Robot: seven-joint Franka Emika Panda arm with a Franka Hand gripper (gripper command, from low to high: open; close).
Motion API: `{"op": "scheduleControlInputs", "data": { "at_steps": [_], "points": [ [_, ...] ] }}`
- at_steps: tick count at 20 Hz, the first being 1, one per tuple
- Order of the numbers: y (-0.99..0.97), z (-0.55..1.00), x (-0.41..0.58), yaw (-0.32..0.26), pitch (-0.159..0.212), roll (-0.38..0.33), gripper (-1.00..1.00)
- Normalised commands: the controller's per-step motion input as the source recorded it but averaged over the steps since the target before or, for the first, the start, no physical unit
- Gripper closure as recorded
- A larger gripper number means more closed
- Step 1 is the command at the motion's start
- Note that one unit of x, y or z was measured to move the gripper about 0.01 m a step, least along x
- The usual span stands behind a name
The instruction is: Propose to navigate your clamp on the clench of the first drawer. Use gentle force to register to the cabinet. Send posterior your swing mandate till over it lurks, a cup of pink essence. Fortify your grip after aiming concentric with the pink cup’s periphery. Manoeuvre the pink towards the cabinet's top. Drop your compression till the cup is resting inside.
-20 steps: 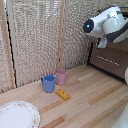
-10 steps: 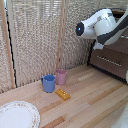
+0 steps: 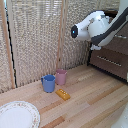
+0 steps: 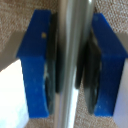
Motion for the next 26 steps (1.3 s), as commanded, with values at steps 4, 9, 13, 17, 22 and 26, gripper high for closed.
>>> {"op": "scheduleControlInputs", "data": {
  "at_steps": [4, 9, 13, 17, 22, 26],
  "points": [
    [0.12, 0.23, 0.296, -0.268, -0.114, -0.053, 1.00],
    [0.04, 0.19, 0.107, -0.363, -0.056, -0.060, 1.00],
    [0.50, 0.10, 0.021, -0.256, -0.072, -0.053, 1.00],
    [0.81, 0.02, 0.050, -0.115, -0.005, -0.003, 1.00],
    [0.51, -0.03, 0.274, -0.010, 0.061, 0.005, 1.00],
    [0.14, -0.04, 0.308, -0.078, -0.005, -0.013, -1.00]
  ]
}}
